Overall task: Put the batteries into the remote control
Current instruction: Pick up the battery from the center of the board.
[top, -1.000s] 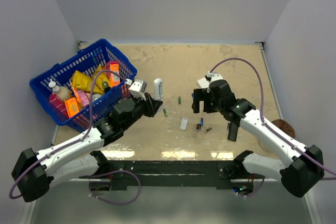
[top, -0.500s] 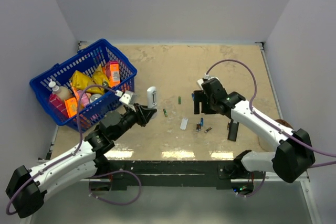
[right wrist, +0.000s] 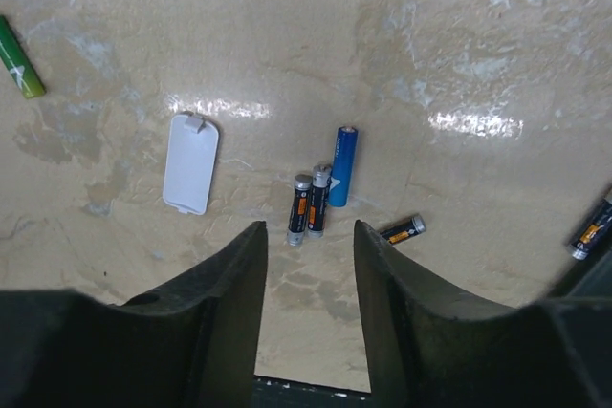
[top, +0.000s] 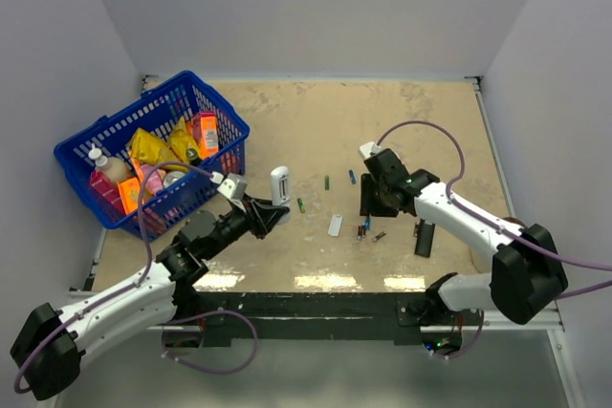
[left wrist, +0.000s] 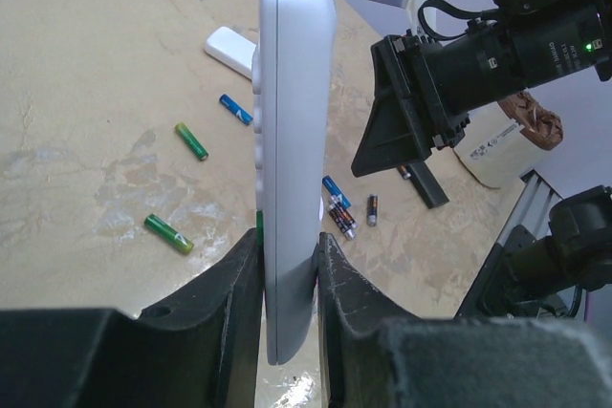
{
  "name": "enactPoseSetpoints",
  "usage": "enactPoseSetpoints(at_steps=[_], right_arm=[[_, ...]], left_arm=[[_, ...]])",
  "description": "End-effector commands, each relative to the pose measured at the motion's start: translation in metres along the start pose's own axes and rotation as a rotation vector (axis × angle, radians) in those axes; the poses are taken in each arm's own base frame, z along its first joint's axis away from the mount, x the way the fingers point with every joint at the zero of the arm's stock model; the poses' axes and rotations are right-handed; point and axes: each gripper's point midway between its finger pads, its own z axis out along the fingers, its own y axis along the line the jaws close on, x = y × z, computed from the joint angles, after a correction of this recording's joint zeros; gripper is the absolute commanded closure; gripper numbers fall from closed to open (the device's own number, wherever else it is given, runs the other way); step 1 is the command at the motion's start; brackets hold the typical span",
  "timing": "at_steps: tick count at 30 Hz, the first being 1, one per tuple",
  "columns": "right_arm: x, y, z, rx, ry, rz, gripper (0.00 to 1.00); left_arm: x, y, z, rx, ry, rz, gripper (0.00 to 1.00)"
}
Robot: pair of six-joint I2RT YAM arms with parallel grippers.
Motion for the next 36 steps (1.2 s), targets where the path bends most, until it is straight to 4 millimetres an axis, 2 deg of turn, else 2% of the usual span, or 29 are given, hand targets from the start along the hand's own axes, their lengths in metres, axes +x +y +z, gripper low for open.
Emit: enactPoseSetpoints(at_steps=[1,3,5,8,14,22,36], right_arm=[[0.015,0.009,0.009,-0.053,0.053,0.061,0.6],[0.015,0.011,0.013,-0.061,0.057,0.064,0.65],[0.02,0.009,0.016,-0.054,0.075,0.06,0.65],[0.023,0.002,0.021,-0.017,0.08,0.052,0.71],[0.023,0.0,0.031,0.01,0.081,0.058,0.8],[0.031,-0.008,0.047,0.059,0.114,0.049,0.85],[0.042,-0.01,0.056,0.063,0.158,0.034,0.85]], left_arm=[[-0.027,-0.017,0.007,0.075,-0.106,-0.016,1.0],[-0.028,-0.018,0.01,0.079,-0.092,0.004,1.0],[-0.027,-0.019,0.011,0.082,-0.089,0.003,1.0],[-0.023,-0.017,0.012,0.074,-0.076,-0.003,1.0],[-0.019,-0.014,0.015,0.062,-0.04,0.03,1.0],[-0.017,-0.01,0.015,0.044,-0.029,0.033,1.0],[-0.016,-0.009,0.016,0.043,-0.02,0.036,1.0]])
